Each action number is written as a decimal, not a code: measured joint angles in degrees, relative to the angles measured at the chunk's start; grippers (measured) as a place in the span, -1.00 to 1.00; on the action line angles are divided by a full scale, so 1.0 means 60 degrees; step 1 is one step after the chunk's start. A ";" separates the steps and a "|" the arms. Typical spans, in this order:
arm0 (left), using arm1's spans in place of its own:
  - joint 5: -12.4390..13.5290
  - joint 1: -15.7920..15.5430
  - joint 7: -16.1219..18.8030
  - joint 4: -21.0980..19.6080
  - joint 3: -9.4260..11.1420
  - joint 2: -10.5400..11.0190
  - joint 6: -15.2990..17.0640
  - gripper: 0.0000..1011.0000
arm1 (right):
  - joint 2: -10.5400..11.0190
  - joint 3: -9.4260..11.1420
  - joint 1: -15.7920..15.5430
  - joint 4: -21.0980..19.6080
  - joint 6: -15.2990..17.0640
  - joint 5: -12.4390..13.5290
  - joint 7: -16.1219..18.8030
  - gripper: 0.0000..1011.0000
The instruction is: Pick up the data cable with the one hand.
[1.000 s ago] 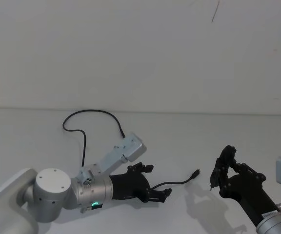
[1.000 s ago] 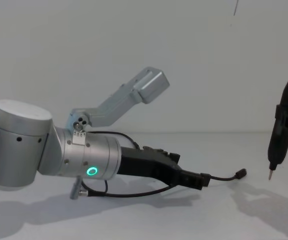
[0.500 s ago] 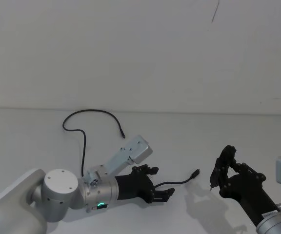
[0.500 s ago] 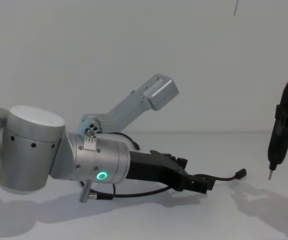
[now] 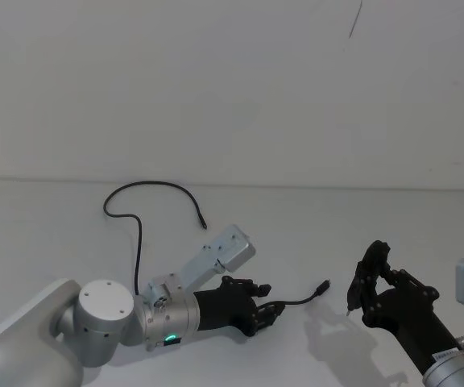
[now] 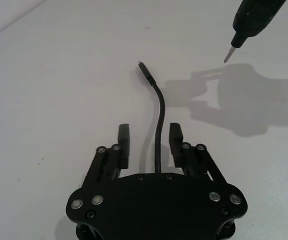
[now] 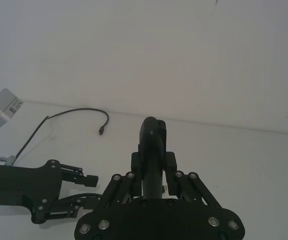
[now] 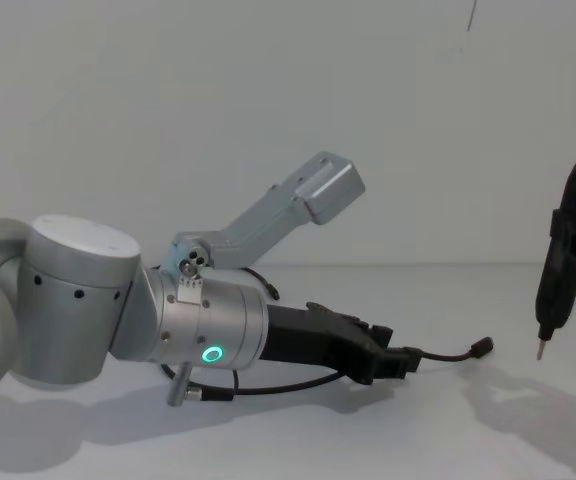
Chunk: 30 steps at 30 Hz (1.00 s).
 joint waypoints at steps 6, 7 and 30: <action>0.0016 -0.0019 -0.0004 0.0062 0.0007 -0.0033 -0.0031 -0.44 | 0.0000 0.0000 0.0000 -0.0001 0.0000 0.0000 0.0000 -0.47; 0.0020 -0.0023 -0.0005 0.0072 0.0009 -0.0041 -0.0038 -0.55 | 0.0000 0.0000 0.0000 0.0000 0.0000 0.0000 0.0000 -0.47; -0.0199 0.0336 0.0219 -0.0770 -0.0521 0.0275 -0.0266 -0.92 | 0.0000 0.0000 0.0000 0.0000 0.0000 0.0000 0.0000 -0.47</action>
